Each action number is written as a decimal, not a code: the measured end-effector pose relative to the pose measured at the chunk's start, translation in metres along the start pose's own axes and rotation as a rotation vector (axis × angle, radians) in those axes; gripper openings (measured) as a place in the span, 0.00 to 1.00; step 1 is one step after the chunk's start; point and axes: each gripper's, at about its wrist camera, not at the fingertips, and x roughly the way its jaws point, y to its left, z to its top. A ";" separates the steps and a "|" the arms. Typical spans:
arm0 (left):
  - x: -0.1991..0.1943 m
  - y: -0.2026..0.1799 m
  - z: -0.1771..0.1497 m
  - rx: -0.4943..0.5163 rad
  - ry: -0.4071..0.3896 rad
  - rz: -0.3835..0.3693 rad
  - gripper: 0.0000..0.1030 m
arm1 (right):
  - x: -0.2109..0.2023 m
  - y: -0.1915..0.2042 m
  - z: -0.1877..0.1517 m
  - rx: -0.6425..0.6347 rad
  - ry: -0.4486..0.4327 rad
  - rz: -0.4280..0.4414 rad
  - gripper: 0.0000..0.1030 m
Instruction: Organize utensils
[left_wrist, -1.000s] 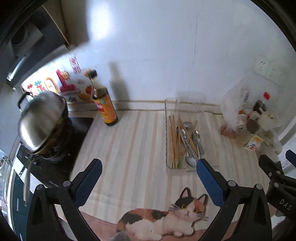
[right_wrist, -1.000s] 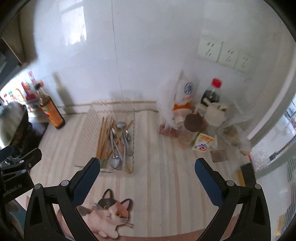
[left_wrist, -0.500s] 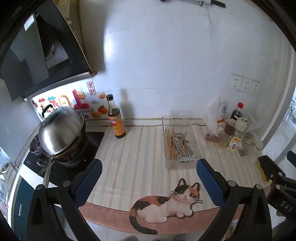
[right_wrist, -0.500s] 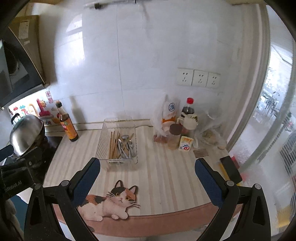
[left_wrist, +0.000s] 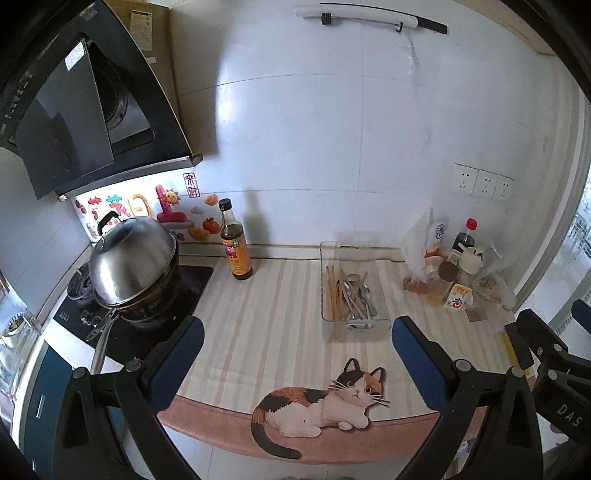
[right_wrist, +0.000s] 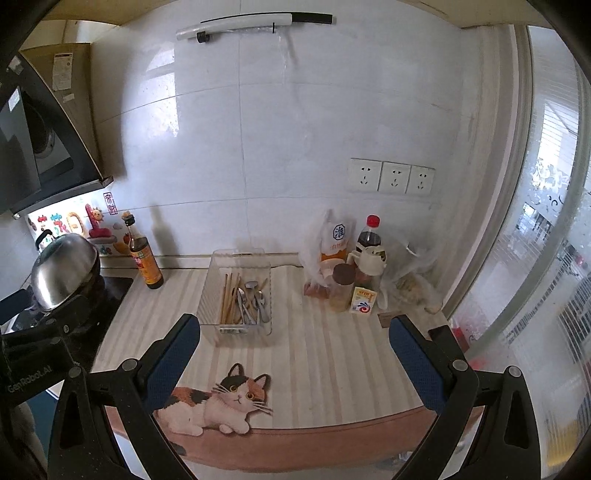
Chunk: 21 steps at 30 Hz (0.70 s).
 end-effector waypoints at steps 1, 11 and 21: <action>0.000 -0.001 0.000 -0.004 0.008 0.004 1.00 | 0.002 -0.001 0.001 -0.001 0.005 0.003 1.00; -0.003 -0.009 -0.002 0.004 0.042 0.008 1.00 | 0.005 -0.009 0.005 -0.013 0.032 0.024 1.00; -0.003 -0.010 -0.003 0.019 0.043 0.023 1.00 | 0.007 -0.013 0.004 -0.023 0.045 0.024 1.00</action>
